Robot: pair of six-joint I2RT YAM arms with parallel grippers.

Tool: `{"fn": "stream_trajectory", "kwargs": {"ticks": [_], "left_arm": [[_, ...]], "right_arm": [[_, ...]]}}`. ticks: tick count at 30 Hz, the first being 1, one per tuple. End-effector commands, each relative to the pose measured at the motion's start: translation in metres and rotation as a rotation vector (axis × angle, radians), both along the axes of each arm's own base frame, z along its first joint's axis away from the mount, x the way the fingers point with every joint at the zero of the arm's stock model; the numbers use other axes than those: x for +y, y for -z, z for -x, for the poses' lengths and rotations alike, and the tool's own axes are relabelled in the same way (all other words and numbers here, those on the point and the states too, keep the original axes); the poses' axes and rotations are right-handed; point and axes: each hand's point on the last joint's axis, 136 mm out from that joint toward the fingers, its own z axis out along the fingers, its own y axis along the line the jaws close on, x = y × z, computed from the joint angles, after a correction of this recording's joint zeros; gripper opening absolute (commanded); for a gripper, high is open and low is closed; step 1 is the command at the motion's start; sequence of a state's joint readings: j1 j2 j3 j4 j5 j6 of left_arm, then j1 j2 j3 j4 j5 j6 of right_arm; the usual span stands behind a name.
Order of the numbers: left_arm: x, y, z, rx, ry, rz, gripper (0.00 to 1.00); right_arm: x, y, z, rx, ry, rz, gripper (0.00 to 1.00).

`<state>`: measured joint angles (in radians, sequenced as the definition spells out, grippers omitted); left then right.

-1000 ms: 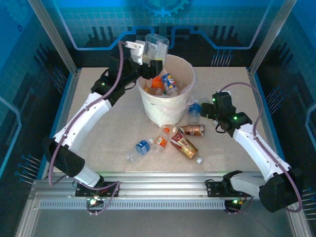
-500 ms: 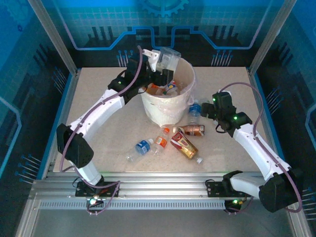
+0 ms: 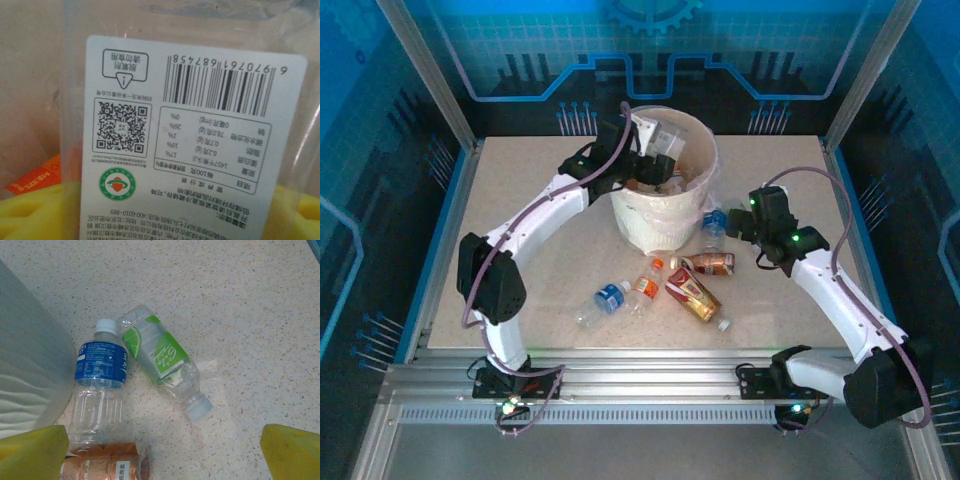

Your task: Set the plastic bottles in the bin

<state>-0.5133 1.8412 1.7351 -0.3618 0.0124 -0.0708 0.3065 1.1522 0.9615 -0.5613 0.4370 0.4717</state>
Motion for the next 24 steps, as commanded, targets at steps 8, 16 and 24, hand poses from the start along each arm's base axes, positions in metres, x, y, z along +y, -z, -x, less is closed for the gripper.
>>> {"fn": "stream_trajectory", "kwargs": {"ticks": [8,16,24], "left_arm": [[-0.003,0.03,-0.001,0.07,0.021,-0.091,0.99],[-0.002,-0.005,-0.009,-0.005,0.006,-0.087,0.99],[-0.005,-0.048,-0.014,-0.089,0.01,-0.052,0.99]], "right_arm": [[-0.002,0.002,-0.002,0.017,0.02,-0.011,1.0],[0.002,-0.001,-0.003,0.015,0.003,-0.02,1.0],[0.002,-0.006,-0.001,0.007,-0.005,-0.018,1.0]]}}
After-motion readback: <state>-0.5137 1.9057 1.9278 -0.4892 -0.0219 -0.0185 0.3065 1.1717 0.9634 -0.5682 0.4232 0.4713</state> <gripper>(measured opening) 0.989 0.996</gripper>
